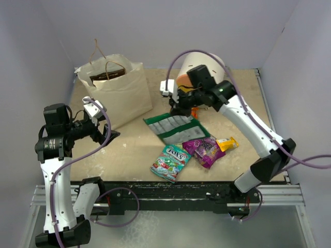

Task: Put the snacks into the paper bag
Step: Pick up the snack from the center of the board, then place the snack in the paper bag.

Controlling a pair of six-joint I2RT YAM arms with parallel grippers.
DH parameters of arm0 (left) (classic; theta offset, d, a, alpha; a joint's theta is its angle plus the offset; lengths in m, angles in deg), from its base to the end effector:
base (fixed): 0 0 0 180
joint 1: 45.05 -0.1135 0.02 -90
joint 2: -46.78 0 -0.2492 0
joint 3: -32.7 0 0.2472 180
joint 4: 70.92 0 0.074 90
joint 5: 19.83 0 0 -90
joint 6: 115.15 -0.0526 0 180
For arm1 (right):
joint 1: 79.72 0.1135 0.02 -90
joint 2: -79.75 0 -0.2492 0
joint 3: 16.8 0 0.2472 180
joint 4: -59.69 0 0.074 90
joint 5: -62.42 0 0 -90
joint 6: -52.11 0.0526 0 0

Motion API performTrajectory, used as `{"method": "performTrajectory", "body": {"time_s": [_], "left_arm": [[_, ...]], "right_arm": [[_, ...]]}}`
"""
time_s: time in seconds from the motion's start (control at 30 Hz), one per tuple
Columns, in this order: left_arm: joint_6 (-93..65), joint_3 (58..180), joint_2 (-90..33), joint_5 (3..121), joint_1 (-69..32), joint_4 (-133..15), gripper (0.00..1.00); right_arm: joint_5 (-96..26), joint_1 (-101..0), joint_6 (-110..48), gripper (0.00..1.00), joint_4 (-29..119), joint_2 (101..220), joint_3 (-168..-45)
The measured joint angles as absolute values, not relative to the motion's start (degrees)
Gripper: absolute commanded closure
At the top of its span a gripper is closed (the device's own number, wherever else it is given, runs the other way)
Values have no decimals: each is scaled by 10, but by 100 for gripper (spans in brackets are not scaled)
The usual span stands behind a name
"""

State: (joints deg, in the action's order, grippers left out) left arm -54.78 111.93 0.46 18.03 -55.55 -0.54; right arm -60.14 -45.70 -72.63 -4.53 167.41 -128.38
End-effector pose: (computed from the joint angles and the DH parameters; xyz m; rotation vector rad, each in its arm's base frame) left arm 0.1450 -0.0154 0.3634 0.7846 1.8360 -0.5633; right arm 0.2544 0.2059 0.3862 -1.4868 1.6465 0.6356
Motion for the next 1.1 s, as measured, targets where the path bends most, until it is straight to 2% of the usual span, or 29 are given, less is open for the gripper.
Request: {"method": "performTrajectory", "body": {"time_s": [0.3,0.7,0.97,1.1], "left_arm": [[-563,1124,6,108,-555,10,6],[-521,1100,-40,9,-552,-104,7],[-507,1078,-122,54,-441,-194,8],[-497,1078,-155,73,-398,-234,18]], "right_arm": [[-597,-343,-715,100,1,1764,-1326],[-604,-339,-689,100,70,1772,-1353],[-624,-335,-688,100,74,1781,-1361],[-638,-332,-687,100,74,1782,-1362]]}}
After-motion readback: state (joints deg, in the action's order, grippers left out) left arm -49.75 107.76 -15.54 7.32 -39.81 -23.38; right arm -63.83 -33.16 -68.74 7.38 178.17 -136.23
